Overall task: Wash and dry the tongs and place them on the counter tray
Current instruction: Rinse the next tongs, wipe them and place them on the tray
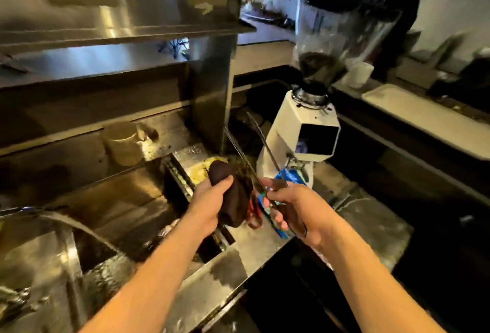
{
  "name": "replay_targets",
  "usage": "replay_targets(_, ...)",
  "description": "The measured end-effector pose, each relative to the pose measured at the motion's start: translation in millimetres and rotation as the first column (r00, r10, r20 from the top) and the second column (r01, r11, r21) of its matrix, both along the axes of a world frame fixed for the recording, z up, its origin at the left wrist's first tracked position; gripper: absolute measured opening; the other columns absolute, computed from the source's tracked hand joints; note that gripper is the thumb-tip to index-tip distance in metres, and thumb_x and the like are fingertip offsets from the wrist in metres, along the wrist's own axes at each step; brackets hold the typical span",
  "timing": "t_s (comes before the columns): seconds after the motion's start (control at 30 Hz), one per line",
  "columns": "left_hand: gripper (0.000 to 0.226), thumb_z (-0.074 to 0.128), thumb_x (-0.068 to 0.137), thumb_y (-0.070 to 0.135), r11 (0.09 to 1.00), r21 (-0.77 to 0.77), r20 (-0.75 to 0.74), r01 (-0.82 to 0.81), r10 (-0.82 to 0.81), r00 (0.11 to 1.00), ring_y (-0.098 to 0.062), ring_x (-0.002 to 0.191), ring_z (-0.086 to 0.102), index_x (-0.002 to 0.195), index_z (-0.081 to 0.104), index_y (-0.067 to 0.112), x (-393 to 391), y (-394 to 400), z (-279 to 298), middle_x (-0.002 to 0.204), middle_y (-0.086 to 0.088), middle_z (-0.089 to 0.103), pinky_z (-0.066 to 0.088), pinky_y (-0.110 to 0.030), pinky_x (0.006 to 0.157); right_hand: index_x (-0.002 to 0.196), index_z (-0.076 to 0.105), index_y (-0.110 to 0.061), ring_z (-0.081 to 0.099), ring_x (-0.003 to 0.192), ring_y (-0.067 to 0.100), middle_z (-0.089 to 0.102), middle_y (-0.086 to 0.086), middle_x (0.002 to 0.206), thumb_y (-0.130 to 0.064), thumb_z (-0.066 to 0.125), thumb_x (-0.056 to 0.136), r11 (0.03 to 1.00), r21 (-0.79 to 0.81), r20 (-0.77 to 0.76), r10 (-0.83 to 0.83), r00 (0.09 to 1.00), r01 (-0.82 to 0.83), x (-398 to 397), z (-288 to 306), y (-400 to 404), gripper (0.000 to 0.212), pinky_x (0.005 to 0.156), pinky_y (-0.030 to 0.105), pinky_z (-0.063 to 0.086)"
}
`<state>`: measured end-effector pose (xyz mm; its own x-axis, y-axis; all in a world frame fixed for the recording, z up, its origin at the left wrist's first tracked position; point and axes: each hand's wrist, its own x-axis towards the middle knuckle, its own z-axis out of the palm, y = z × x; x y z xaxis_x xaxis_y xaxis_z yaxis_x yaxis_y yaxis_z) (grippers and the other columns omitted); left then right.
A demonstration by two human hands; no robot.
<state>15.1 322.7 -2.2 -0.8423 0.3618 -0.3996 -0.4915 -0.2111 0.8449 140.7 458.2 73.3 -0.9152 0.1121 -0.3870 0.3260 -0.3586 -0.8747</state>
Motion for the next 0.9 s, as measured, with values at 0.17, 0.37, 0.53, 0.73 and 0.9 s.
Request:
replay_targets(0.17, 0.008, 0.063, 0.093, 0.012, 0.99, 0.01, -0.084, 0.137, -0.136, 0.987, -0.03, 0.082, 0.071, 0.097, 0.07, 0.012, 51, 107, 27, 0.094, -0.017, 0.075, 0.054, -0.045, 0.085, 0.132, 0.056, -0.014, 0.046, 0.044, 0.012, 0.059, 0.005, 0.073, -0.003, 0.051, 0.089, 0.993, 0.033, -0.034, -0.114, 0.993, 0.115, 58, 10, 94, 0.044, 0.034, 0.021, 0.036)
replay_targets(0.37, 0.019, 0.059, 0.094, 0.009, 0.953, 0.008, -0.118, 0.303, -0.3, 0.947, -0.042, 0.109, 0.065, 0.111, 0.066, 0.001, 113, 229, 41, 0.113, -0.026, 0.07, 0.049, -0.054, 0.101, 0.133, 0.057, -0.016, 0.049, 0.048, 0.013, 0.06, 0.006, 0.078, -0.008, 0.061, 0.08, 0.969, 0.055, -0.091, -0.234, 0.968, 0.239, 129, 24, 202, 0.053, 0.036, 0.022, 0.039)
replay_targets(0.53, 0.022, 0.064, 0.093, 0.016, 0.902, 0.035, -0.097, 0.431, -0.426, 0.899, -0.033, 0.101, 0.071, 0.112, 0.068, 0.006, 169, 320, 55, 0.106, -0.017, 0.075, 0.054, -0.046, 0.095, 0.135, 0.051, -0.013, 0.048, 0.045, 0.012, 0.061, 0.004, 0.073, -0.004, 0.05, 0.092, 0.911, -0.038, -0.111, -0.412, 0.904, 0.411, 184, 37, 276, 0.044, 0.036, 0.021, 0.039)
replay_targets(0.73, 0.015, 0.063, 0.094, 0.019, 0.804, 0.018, -0.137, 0.594, -0.587, 0.798, -0.023, 0.095, 0.075, 0.108, 0.069, 0.019, 224, 395, 62, 0.101, -0.007, 0.078, 0.058, -0.038, 0.087, 0.119, 0.061, -0.007, 0.044, 0.042, 0.013, 0.057, 0.007, 0.07, -0.033, 0.048, 0.095, 0.768, -0.227, -0.079, -0.628, 0.774, 0.599, 244, 59, 342, 0.038, 0.031, 0.021, 0.037)
replay_targets(0.9, 0.027, 0.061, 0.096, 0.02, 0.734, -0.004, -0.104, 0.679, -0.675, 0.73, -0.03, 0.104, 0.071, 0.121, 0.066, 0.011, 257, 433, 63, 0.111, -0.013, 0.075, 0.053, -0.048, 0.098, 0.1, 0.06, -0.008, 0.046, 0.044, 0.017, 0.057, 0.009, 0.064, -0.027, 0.034, 0.092, 0.523, 0.02, -0.03, -0.852, 0.523, 0.852, 295, 73, 399, 0.033, 0.034, 0.024, 0.039)
